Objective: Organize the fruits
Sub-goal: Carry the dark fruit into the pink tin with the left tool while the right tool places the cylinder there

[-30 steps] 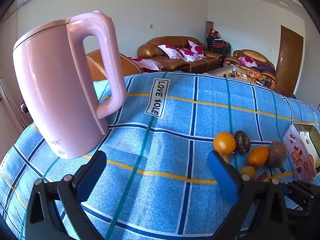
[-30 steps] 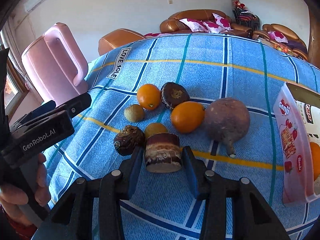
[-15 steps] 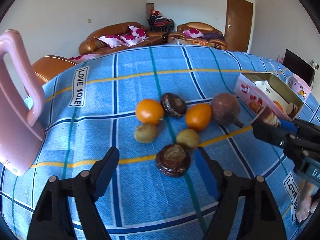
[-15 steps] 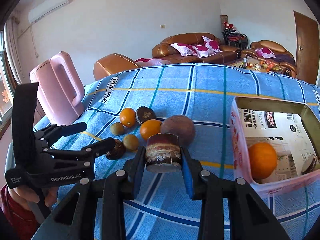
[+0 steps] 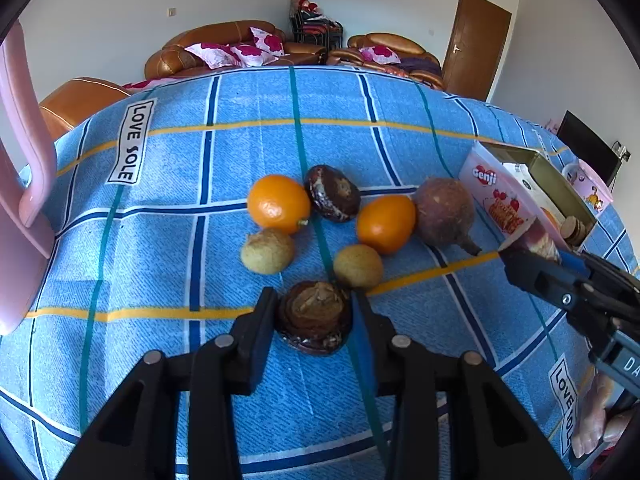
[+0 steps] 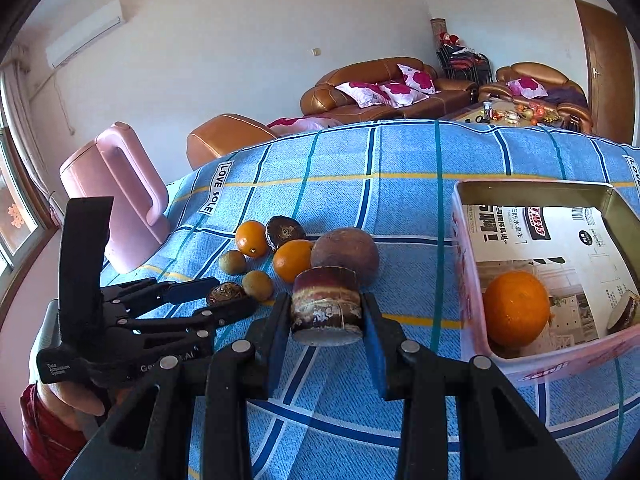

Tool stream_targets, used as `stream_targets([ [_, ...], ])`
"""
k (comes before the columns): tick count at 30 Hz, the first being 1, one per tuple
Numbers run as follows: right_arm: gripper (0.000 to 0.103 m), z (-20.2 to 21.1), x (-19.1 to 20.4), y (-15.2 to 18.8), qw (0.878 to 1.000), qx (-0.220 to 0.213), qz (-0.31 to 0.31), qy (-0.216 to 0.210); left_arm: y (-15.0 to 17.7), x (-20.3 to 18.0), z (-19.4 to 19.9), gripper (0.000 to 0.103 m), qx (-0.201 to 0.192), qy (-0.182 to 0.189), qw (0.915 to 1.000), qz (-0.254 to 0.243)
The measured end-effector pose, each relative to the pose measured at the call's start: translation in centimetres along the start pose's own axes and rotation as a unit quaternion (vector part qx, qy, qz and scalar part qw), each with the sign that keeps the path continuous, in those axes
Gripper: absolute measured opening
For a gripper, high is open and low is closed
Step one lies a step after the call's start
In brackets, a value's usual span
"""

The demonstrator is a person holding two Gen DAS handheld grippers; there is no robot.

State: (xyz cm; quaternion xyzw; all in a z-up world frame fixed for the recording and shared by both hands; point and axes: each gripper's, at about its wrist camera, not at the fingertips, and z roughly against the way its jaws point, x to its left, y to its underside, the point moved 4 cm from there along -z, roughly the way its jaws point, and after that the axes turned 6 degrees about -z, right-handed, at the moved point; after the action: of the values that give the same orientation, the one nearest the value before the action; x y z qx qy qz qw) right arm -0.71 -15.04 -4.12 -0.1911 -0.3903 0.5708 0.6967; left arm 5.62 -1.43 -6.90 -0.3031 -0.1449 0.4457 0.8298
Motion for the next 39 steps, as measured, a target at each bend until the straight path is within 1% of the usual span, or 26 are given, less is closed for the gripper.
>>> stream_targets([
  [4,0.037,-0.1,-0.3,0.0,1.000,-0.003,-0.002,0.006,0.0,0.1,0.3,0.038,-0.004,-0.017,0.9998,-0.001],
  [6,0.037,0.2,-0.3,-0.1,1.000,-0.014,0.000,0.008,0.1,1.0,1.3,0.038,-0.028,-0.039,0.9987,0.019],
  [7,0.037,0.6,-0.3,-0.2,1.000,-0.023,0.001,0.010,0.0,1.7,2.2,0.038,-0.051,-0.053,0.9966,0.037],
  [9,0.037,1.4,-0.4,-0.6,0.998,-0.052,0.007,0.023,-0.2,3.0,4.2,0.038,-0.105,-0.095,0.9874,0.070],
  [11,0.037,2.5,-0.5,-1.1,0.995,-0.085,0.020,0.043,-0.3,3.7,5.5,0.038,-0.138,-0.139,0.9776,0.077],
  [15,0.037,3.7,-0.6,-1.7,0.987,-0.132,0.038,0.087,-0.2,4.5,6.5,0.038,-0.158,-0.179,0.9660,0.101],
  [17,0.037,4.0,-0.6,-1.9,0.981,-0.151,0.051,0.110,-0.1,4.4,6.9,0.038,-0.165,-0.195,0.9613,0.103],
  [20,0.037,4.2,-0.6,-2.2,0.979,-0.159,0.057,0.118,0.0,3.9,7.3,0.038,-0.175,-0.214,0.9556,0.101],
  [23,0.037,4.0,-0.6,-2.1,0.977,-0.160,0.062,0.123,0.0,3.3,7.6,0.038,-0.181,-0.227,0.9518,0.098],
  [28,0.037,4.1,-0.7,-1.9,0.976,-0.163,0.064,0.131,-0.1,1.6,7.7,0.038,-0.187,-0.237,0.9490,0.091],
  [32,0.037,4.0,-0.8,-1.8,0.976,-0.159,0.063,0.135,0.0,0.2,7.8,0.038,-0.189,-0.237,0.9493,0.082],
  [39,0.037,4.8,-1.5,-1.5,0.974,-0.162,0.067,0.142,-0.2,-1.3,7.5,0.038,-0.187,-0.228,0.9521,0.082],
])
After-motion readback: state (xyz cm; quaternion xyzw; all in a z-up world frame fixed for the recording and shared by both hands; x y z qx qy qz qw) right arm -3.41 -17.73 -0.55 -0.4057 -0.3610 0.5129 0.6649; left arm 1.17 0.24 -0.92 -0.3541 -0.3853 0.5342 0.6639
